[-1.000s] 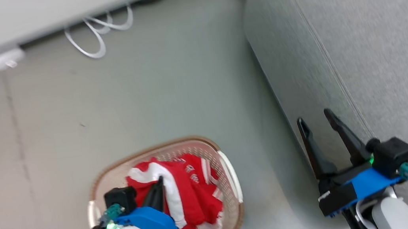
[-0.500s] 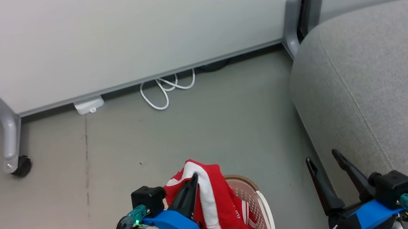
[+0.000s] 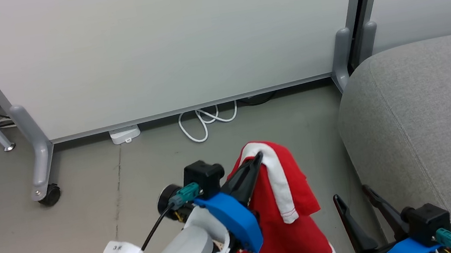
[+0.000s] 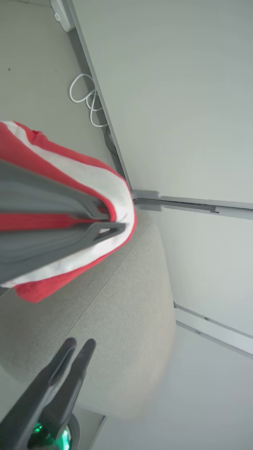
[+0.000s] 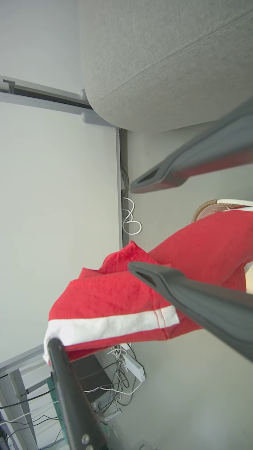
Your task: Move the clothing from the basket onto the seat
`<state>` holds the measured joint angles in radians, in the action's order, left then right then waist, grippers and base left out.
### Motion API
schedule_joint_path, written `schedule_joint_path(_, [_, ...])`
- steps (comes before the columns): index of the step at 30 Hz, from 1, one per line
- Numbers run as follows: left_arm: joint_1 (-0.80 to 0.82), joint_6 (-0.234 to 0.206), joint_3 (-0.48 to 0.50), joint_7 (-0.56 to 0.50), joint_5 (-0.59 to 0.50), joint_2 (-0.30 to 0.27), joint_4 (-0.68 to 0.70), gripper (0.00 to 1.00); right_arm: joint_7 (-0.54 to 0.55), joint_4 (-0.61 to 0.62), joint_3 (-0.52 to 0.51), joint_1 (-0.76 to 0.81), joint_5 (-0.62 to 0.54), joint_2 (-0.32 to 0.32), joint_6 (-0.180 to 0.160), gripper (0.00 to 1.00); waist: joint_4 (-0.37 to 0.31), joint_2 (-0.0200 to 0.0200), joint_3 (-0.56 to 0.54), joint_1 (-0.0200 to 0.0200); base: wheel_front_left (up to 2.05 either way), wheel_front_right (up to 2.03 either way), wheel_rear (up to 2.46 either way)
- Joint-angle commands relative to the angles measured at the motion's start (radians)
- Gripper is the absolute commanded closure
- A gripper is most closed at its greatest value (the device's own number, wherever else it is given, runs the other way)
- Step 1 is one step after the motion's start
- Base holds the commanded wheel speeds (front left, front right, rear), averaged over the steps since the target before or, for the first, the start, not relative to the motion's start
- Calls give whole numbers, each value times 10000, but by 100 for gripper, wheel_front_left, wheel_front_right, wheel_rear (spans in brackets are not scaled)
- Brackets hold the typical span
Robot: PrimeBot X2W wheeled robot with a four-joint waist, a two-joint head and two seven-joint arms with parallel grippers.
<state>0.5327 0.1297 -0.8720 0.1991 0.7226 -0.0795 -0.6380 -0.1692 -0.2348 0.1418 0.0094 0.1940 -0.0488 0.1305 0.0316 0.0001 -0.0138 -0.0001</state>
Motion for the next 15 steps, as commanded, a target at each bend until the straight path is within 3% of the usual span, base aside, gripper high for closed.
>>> schedule_joint_path(1, [281, 13, -61, -14, 93, 43, 47, 100, 39, 78, 46, 186, -69, -29, 6, 0, 15, -1, -26, 1, 0, 0, 0])
schedule_joint_path(15, [2211, 14, -953, -135, 817, 295, -111, 100, 385, 362, 408, 153, -165, -29, 5, 0, 56, -1, -53, 1, 0, 0, 0])
